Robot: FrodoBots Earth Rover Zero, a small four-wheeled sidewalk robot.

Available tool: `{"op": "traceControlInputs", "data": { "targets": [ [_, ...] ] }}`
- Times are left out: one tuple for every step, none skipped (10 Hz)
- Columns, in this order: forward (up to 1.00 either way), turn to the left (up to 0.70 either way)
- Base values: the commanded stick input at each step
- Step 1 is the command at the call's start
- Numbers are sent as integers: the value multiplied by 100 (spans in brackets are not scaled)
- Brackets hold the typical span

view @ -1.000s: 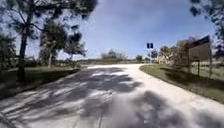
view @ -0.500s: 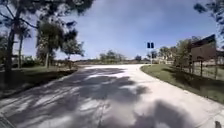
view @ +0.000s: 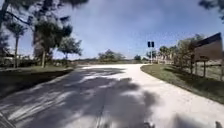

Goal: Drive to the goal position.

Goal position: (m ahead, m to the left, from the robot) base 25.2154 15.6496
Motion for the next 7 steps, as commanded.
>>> {"op": "traceControlInputs", "data": {
  "targets": [
    [85,4],
    [85,34],
    [85,34],
    [85,34],
    [85,34],
    [85,0],
    [85,0]
  ]
}}
